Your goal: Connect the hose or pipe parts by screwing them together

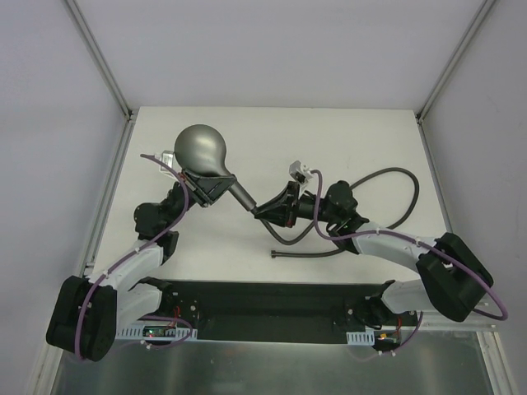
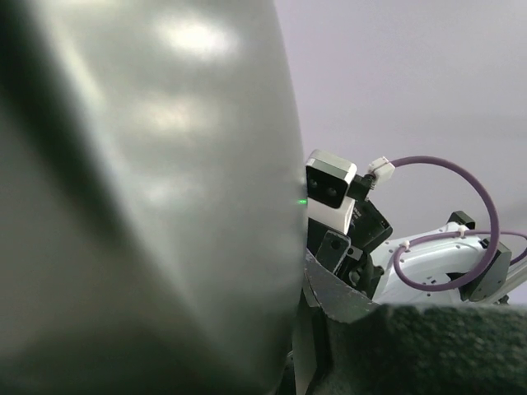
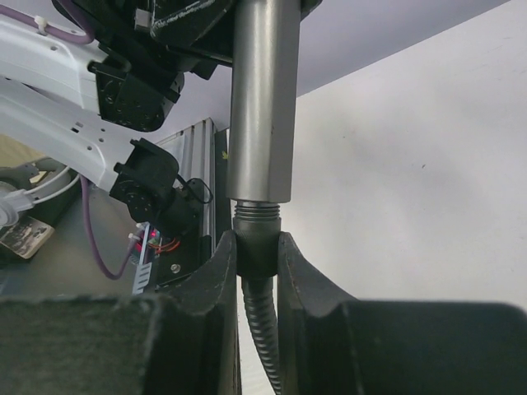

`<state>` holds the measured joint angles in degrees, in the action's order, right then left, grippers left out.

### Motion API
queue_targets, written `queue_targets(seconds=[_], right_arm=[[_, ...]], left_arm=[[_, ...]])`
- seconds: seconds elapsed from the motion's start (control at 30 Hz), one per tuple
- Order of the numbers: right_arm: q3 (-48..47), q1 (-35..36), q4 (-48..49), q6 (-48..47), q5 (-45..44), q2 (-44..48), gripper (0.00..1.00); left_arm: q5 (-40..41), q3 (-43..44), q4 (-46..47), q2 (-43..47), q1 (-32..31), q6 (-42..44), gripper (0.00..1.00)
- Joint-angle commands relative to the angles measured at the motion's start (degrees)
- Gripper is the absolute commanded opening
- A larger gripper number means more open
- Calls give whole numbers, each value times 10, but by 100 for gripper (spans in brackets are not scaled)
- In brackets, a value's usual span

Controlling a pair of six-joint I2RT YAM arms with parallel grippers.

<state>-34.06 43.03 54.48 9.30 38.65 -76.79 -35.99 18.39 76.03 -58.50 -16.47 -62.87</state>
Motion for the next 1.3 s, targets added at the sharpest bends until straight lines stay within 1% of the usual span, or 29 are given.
queue_targets(seconds=[0.0,0.2,0.33,0.37,0.43,0.47,0.53,0.57,0.63,0.67,0.73,0.77,0.83,0.87,0.9,0.93,0.97,1.0,1.03,1.07,1.1,1.13,1.17,1.2,1.23,1.27], right_arm=[[-29,-16,192,53,5,12,1],[-29,-23,224,94,3,-5,1],[-24,-25,208,96,-6,-1,8],[-21,-25,202,94,-10,1,13],[-12,-25,194,88,-19,6,16],[-7,-24,190,86,-23,9,20],[4,-24,186,84,-32,14,23],[8,-25,186,85,-35,16,28],[23,-24,186,85,-45,23,33],[29,-25,185,85,-49,27,41],[42,-26,182,81,-65,42,47],[54,-27,180,77,-69,48,53],[60,-28,156,59,-81,68,58],[64,-26,142,49,-85,75,63],[64,-25,124,23,-93,92,66],[64,-22,83,2,-103,101,72],[65,-6,58,-25,-120,114,74],[64,6,29,-100,-175,141,75],[59,24,-44,-145,-211,154,76],[52,63,-80,-186,-252,166,76],[36,86,-109,-233,-335,178,77],[31,109,-144,-316,-372,180,76],[28,154,-147,-361,-415,179,77],[25,174,-148,-392,-486,173,78],[16,191,-150,-436,-512,168,79],[10,217,-157,-451,-527,162,81]], left_arm=[[-123,10,134,-8,-19,-11,0],[-113,14,156,-26,-20,11,0],[-87,17,135,-23,-19,31,0],[-82,20,109,-22,-20,35,0],[-68,29,75,-13,-20,58,0],[-63,31,62,-8,-20,67,0],[-42,34,16,8,-20,92,0],[-36,36,-3,14,-20,103,0],[-15,38,-41,27,-20,124,0],[-8,38,-53,30,-20,129,0],[7,38,-79,44,-19,141,0],[10,38,-86,46,-20,144,0],[17,38,-111,56,-20,152,0],[24,40,-120,59,-20,155,0],[28,41,-131,65,-20,157,0],[35,43,-141,68,-20,158,0],[49,45,-172,73,-19,158,0],[56,52,-191,80,-20,158,0],[61,56,-210,85,-20,163,0],[71,59,-244,92,-20,165,0],[90,64,-265,104,-20,166,0],[99,65,-280,111,-20,172,0],[105,66,-293,118,-20,178,0],[114,67,-322,132,-19,185,0],[122,71,-342,140,-20,191,0],[130,73,-360,146,-20,194,0]])
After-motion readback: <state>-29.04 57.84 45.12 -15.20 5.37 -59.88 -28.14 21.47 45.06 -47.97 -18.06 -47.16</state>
